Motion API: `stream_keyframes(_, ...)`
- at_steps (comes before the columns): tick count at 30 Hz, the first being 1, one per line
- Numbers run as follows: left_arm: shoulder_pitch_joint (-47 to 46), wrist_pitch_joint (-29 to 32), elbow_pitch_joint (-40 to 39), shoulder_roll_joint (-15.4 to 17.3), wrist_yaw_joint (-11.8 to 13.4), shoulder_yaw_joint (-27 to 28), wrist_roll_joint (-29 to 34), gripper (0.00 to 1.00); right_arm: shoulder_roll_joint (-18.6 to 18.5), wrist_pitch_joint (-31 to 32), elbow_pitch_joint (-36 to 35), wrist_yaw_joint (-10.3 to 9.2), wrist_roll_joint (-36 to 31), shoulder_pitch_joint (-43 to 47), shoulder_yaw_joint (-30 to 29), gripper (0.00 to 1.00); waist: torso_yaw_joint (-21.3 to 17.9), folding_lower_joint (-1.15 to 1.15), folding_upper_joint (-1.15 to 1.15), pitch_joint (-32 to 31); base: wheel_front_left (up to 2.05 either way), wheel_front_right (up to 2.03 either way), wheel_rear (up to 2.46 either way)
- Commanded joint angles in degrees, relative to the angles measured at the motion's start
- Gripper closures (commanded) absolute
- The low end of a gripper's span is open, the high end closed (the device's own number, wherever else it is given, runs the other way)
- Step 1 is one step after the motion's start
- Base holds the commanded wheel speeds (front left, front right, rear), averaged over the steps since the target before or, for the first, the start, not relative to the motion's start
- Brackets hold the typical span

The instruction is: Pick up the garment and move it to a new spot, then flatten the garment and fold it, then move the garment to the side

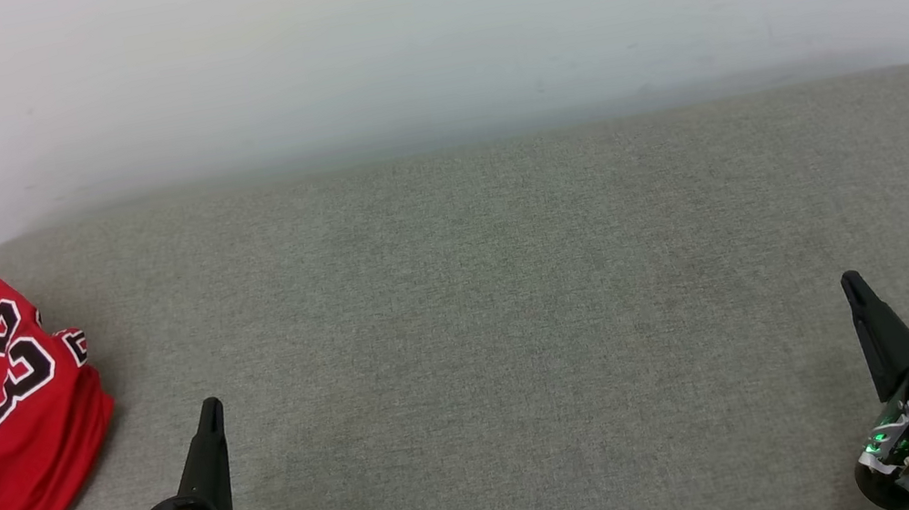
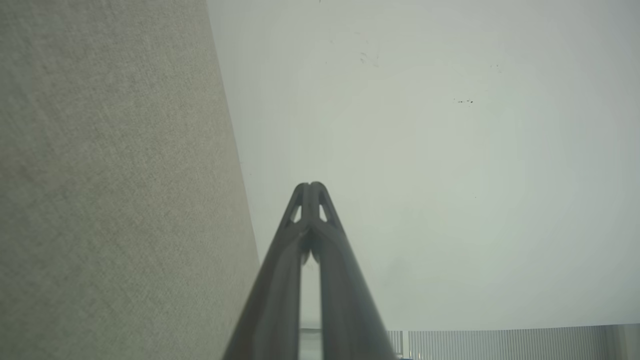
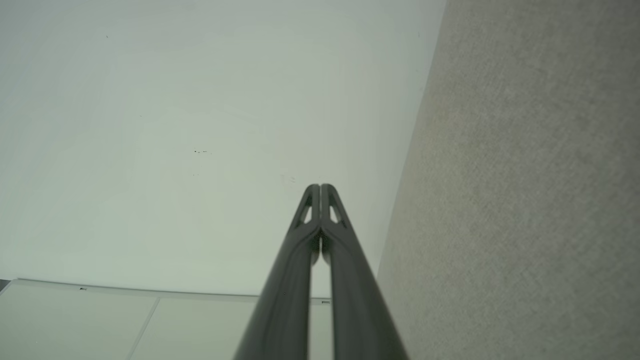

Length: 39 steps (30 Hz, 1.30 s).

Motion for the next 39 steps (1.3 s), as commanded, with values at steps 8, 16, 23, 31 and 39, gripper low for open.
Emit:
stream_keyframes(8, -0.29, 0.09, -0.08, -0.13, -0.26, 0.16, 0.0, 1.0, 0.19, 0.01, 0.05, -0.02, 0.08, -0.71, 0.02, 1.0, 0.0, 0.0, 0.0, 0.0, 0.0, 0.0, 0.0)
stream_keyframes(16, -0.29, 0.09, -0.08, -0.13, -0.26, 0.17, 0.0, 1.0, 0.19, 0.01, 0.05, -0.02, 0.08, -0.71, 0.03, 1.0, 0.0, 0.0, 0.0, 0.0, 0.0, 0.0, 0.0)
stream_keyframes(23, -0.29, 0.09, -0.08, -0.14, -0.26, 0.17, 0.0, 1.0, 0.19, 0.01, 0.05, -0.02, 0.08, -0.71, 0.03, 1.0, 0.0, 0.0, 0.0, 0.0, 0.0, 0.0, 0.0)
stream_keyframes(31, -0.29, 0.09, -0.08, -0.14, -0.26, 0.16, 0.0, 1.0, 0.19, 0.01, 0.05, -0.02, 0.09, -0.71, 0.02, 1.0, 0.0, 0.0, 0.0, 0.0, 0.0, 0.0, 0.0)
stream_keyframes(39, -0.29, 0.09, -0.08, -0.14, -0.26, 0.15, 0.0, 1.0, 0.19, 0.01, 0.05, -0.02, 0.09, -0.71, 0.02, 1.0, 0.0, 0.0, 0.0, 0.0, 0.0, 0.0, 0.0)
